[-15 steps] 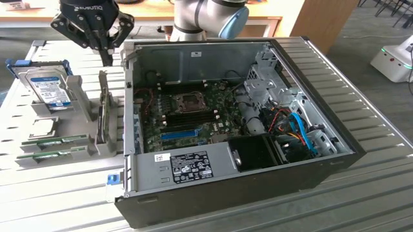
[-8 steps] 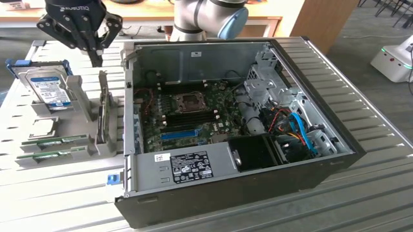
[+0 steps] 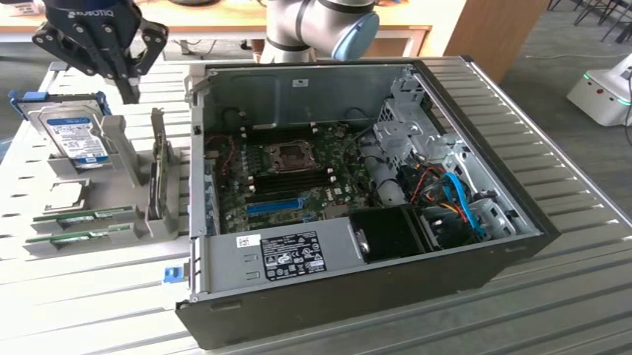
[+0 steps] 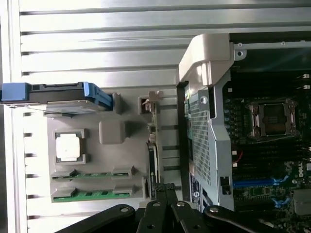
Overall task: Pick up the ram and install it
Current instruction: 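Reach for the ram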
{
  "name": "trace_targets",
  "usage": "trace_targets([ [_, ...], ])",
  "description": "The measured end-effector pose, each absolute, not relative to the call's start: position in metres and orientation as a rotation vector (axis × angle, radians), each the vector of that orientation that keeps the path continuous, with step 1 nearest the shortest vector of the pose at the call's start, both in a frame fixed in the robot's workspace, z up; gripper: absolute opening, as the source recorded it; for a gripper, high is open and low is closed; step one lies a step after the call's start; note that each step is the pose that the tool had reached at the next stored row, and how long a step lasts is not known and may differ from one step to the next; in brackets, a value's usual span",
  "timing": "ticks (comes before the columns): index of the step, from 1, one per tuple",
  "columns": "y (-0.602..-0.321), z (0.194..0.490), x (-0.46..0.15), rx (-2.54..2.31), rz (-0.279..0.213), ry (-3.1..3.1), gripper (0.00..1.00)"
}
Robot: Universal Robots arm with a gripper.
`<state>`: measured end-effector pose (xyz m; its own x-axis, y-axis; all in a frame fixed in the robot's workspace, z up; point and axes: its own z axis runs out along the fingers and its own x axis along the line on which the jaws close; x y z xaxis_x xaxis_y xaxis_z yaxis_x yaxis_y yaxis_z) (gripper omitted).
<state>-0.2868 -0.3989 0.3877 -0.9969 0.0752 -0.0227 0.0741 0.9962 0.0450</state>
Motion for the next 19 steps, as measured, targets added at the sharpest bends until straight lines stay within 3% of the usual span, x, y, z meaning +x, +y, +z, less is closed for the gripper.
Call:
trace_targets([
  [19,-0.399,0.386,-0.329,0.117,0.069,3.114,0.11],
])
